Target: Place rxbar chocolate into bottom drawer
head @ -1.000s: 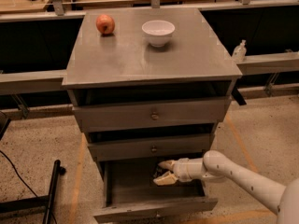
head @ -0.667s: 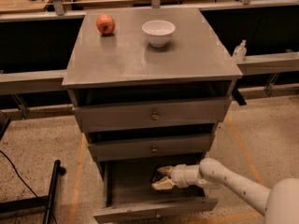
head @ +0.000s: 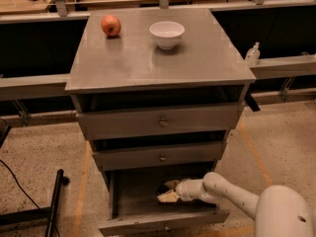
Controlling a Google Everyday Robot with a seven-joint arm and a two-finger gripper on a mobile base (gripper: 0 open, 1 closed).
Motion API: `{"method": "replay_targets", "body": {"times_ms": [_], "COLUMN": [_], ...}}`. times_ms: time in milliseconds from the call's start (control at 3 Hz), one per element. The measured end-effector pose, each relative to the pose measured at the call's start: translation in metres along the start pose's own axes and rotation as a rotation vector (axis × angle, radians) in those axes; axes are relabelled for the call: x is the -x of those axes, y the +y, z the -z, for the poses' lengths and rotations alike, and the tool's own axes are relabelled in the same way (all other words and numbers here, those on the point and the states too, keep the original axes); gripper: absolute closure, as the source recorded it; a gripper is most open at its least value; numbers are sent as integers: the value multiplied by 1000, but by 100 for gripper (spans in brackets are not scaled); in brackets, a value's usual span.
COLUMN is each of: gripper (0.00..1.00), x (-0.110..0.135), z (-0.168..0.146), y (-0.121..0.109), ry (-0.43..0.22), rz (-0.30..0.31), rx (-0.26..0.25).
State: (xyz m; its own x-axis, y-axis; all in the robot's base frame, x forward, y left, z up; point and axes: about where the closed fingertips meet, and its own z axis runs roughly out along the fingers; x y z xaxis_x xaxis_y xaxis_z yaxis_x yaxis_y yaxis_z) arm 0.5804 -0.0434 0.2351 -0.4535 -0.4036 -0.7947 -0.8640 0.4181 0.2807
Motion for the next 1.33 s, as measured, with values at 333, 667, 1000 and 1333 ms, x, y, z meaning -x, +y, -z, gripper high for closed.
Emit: {"method": "replay_targets", "body": {"times_ms": [333, 667, 1000, 1333], "gripper": [59, 36, 12, 0], "x": [-7, -13, -7, 9], "z": [-13, -18, -12, 6], "y": [-12, -26, -34, -38], "ry": [19, 51, 62, 88], "rz": [-28, -53, -52, -26], "rx": [-15, -41, -47, -59]}}
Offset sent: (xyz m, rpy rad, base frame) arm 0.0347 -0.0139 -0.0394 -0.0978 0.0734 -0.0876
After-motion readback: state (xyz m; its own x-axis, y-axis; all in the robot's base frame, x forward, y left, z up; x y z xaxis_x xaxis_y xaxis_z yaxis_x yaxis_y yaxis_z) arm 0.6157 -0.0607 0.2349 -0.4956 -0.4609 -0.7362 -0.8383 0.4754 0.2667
